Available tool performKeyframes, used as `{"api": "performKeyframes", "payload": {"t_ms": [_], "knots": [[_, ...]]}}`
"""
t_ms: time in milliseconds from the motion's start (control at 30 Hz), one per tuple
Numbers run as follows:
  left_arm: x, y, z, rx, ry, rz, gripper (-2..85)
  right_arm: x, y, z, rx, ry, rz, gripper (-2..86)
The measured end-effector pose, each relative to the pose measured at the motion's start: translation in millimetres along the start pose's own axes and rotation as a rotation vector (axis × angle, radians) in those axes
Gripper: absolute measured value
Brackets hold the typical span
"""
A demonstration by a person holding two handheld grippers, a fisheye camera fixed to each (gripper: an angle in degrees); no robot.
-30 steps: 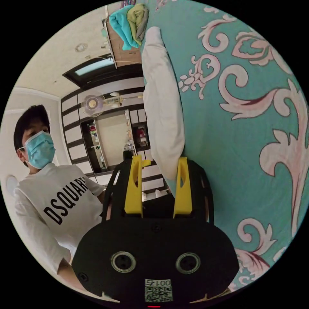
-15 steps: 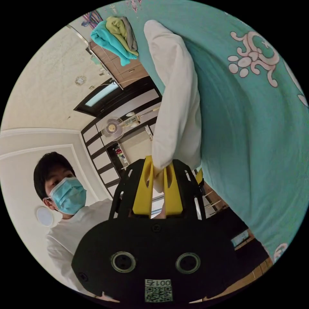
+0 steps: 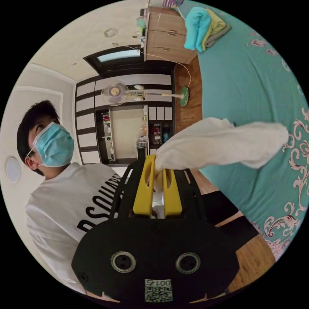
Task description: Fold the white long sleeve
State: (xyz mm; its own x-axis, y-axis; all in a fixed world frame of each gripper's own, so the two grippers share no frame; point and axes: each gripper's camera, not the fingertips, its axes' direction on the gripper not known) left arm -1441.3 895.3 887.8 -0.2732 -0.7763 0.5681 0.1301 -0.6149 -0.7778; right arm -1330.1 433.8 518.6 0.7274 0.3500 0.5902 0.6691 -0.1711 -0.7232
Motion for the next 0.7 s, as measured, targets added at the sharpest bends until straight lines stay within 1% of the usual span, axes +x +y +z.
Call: {"api": "performKeyframes", "payload": {"t_ms": [33, 100, 133, 200, 233, 300, 333, 367, 400, 467, 533, 567, 633, 700], "knots": [[14.5, -2.9, 1.9, -0.027, -0.041, 0.026, -0.1, -9.0, 2.9, 0.7, 0.014, 0.005, -0.009, -0.6], [73.1, -23.1, 22.5, -0.132, -0.185, 0.147, -0.2, -37.0, 1.9, -3.0, 0.078, 0.038, -0.041, -0.6], [87.3, -29.7, 30.2, -0.153, -0.202, 0.179, -0.2, -42.2, -2.4, -5.9, 0.096, 0.034, -0.049, -0.6], [143.9, -59.6, 65.5, -0.199, -0.157, 0.303, -0.2, -64.8, -34.5, -22.6, 0.153, 0.005, -0.148, -0.6], [158.5, -68.0, 75.1, -0.206, -0.131, 0.331, -0.2, -72.1, -46.2, -27.9, 0.163, 0.003, -0.188, -0.6], [223.5, -103.2, 114.1, -0.234, -0.048, 0.437, -0.3, -108.3, -100.2, -47.5, 0.202, 0.028, -0.364, -0.6], [241.3, -111.9, 122.8, -0.240, -0.043, 0.478, -0.4, -118.8, -114.3, -51.2, 0.209, 0.042, -0.416, -0.6], [276.5, -126.2, 138.4, -0.223, -0.064, 0.555, -0.4, -139.4, -141.6, -56.0, 0.227, 0.087, -0.498, -0.6], [309.8, -137.0, 152.4, -0.200, -0.125, 0.643, -0.5, -156.8, -166.5, -57.4, 0.243, 0.134, -0.548, -0.5], [344.8, -150.0, 169.4, -0.156, -0.202, 0.718, -0.5, -172.0, -198.1, -56.7, 0.263, 0.195, -0.574, -0.5], [357.9, -162.8, 181.6, -0.122, -0.222, 0.736, -0.5, -171.8, -221.5, -55.3, 0.269, 0.218, -0.562, -0.5], [355.6, -170.9, 186.7, -0.101, -0.189, 0.729, -0.5, -165.0, -231.6, -53.4, 0.274, 0.224, -0.553, -0.5], [340.1, -182.2, 191.5, -0.066, -0.148, 0.734, -0.6, -143.1, -243.1, -48.7, 0.250, 0.201, -0.526, -0.4], [296.8, -195.7, 194.8, 0.003, -0.155, 0.709, -0.6, -89.7, -250.2, -36.3, 0.209, 0.158, -0.435, -0.4]]}}
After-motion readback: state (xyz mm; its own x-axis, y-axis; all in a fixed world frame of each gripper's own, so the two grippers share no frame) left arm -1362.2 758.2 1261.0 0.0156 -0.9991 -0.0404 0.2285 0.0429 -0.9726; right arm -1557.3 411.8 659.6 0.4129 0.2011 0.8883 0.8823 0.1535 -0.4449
